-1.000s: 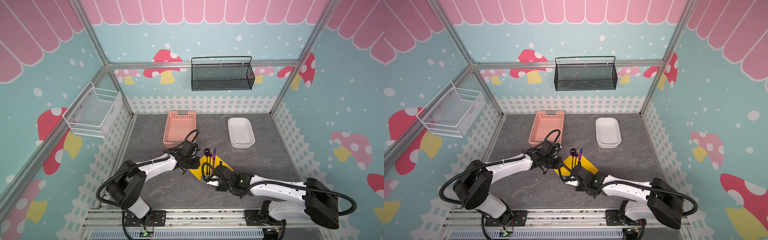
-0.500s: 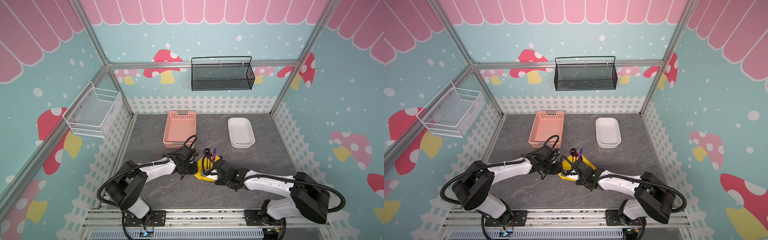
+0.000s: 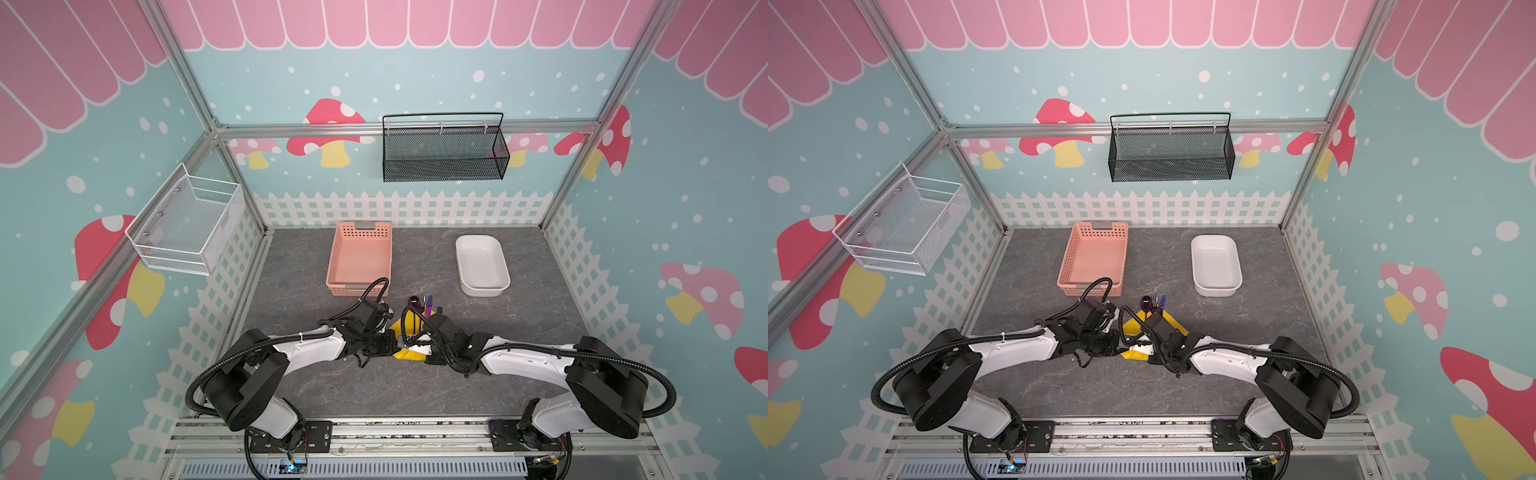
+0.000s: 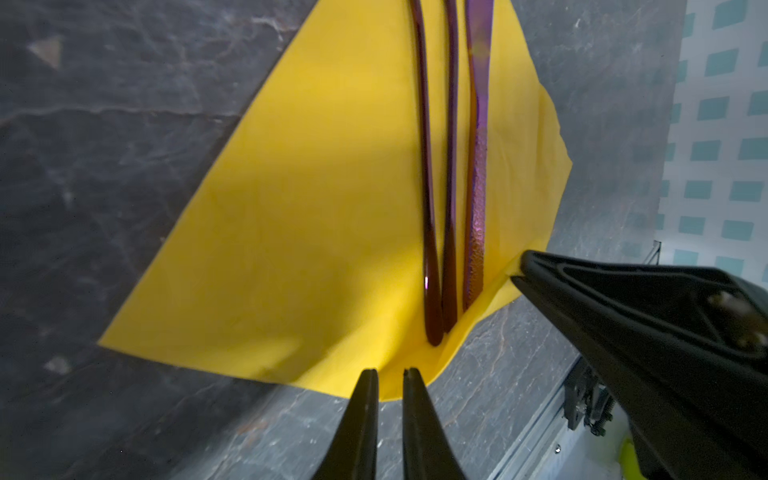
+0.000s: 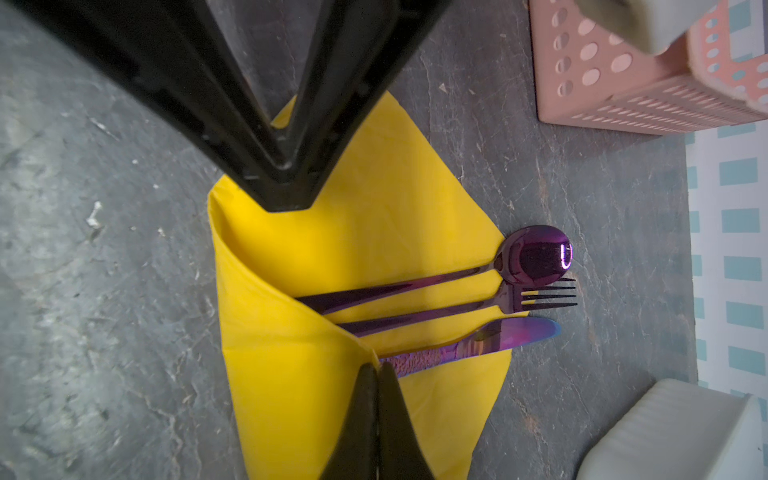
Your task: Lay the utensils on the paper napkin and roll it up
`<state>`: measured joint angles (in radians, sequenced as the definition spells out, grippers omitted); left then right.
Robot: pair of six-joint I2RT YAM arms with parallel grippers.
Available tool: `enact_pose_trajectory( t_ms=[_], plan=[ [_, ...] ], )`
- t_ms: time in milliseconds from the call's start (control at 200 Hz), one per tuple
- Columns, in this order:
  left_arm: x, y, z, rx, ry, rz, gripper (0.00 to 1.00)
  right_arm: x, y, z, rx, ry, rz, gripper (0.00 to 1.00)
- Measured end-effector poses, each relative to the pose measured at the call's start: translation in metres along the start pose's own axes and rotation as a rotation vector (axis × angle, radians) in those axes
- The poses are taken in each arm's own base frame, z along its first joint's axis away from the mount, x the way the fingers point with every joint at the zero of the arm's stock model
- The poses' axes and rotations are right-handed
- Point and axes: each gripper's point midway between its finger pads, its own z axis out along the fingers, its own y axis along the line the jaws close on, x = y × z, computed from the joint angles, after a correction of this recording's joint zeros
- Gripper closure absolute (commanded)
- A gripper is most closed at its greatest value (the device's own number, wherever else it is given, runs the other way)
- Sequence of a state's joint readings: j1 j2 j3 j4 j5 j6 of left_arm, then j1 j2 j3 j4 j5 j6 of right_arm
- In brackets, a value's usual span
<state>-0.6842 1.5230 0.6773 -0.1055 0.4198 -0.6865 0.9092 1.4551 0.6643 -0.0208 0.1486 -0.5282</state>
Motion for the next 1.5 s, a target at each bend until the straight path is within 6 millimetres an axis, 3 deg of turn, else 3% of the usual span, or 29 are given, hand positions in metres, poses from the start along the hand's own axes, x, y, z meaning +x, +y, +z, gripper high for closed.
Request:
enact_pose_trajectory(
  t_ms=[285,720,825,1011,1151,1336,1501],
  plan=[
    [0.0,-0.015,0.001,0.095,-0.004,-0.022,0.81,0.001,-0.005,0.004,0.012,0.0,0.013,1.0],
    [0.01,-0.016,0.016,0.122,0.061,-0.036,0.81,0.015,-0.004,0.005,0.01,0.043,0.024,1.0],
    [0.01,-0.017,0.018,0.121,0.066,-0.037,0.81,0.018,-0.003,0.005,0.007,0.051,0.03,0.93],
    [0.01,-0.015,0.02,0.116,0.071,-0.04,0.81,0.019,-0.005,0.005,0.015,0.06,0.06,0.67],
    [0.013,-0.015,0.024,0.109,0.085,-0.04,0.81,0.006,-0.021,-0.008,0.078,0.005,0.164,0.58],
    [0.012,-0.018,0.026,0.111,0.088,-0.035,0.81,-0.014,-0.057,-0.04,0.17,-0.098,0.435,0.58],
    [0.009,-0.023,0.025,0.112,0.09,-0.029,0.81,-0.014,-0.076,-0.062,0.178,-0.142,0.739,0.62]
  ],
)
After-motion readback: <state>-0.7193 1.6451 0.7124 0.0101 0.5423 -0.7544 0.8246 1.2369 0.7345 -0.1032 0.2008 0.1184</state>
